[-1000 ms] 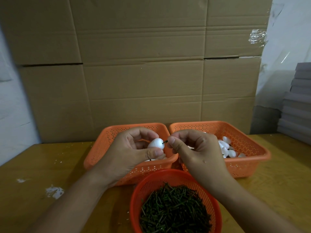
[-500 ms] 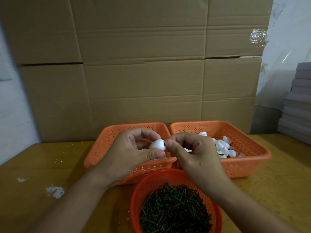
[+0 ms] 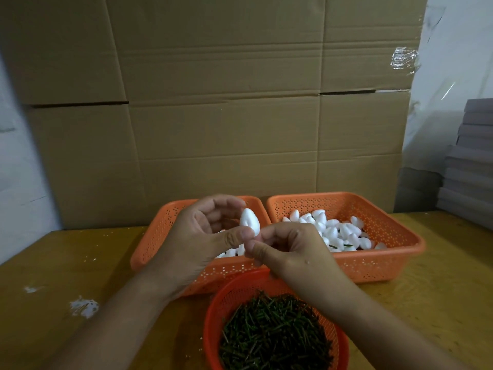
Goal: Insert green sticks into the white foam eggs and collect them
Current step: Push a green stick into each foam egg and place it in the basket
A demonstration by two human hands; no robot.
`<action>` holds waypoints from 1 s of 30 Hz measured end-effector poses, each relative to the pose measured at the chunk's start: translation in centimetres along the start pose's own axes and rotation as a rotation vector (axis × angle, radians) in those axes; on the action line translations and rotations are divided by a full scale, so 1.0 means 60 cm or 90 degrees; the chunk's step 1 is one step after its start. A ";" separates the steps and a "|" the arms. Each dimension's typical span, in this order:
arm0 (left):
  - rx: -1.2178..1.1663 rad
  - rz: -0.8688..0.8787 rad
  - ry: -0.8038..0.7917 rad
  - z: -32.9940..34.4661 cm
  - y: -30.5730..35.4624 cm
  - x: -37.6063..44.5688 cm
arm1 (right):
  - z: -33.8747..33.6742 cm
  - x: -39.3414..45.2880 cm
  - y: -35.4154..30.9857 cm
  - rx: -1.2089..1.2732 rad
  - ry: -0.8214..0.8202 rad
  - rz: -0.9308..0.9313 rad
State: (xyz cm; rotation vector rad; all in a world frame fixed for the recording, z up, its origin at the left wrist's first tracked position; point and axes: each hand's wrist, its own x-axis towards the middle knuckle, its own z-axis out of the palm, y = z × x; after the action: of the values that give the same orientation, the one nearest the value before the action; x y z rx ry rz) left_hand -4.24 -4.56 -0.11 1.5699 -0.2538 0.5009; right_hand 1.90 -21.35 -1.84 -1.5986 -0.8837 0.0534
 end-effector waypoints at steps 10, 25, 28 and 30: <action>0.043 -0.015 -0.019 0.001 0.001 -0.001 | 0.005 -0.003 0.000 0.007 0.014 0.024; -0.059 -0.130 -0.009 -0.003 -0.003 0.003 | 0.007 -0.007 -0.015 0.159 0.000 0.115; -0.063 -0.138 -0.009 -0.005 -0.003 0.004 | 0.007 -0.007 -0.011 0.196 -0.016 0.143; -0.061 -0.135 -0.009 -0.005 -0.004 0.004 | 0.007 -0.007 -0.008 0.213 -0.022 0.155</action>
State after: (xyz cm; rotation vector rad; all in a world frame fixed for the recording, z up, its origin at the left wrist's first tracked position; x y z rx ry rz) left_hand -3.98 -4.20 -0.21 1.4869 -0.1175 0.3081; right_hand 1.13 -21.22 -1.69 -1.3850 -0.6615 0.3826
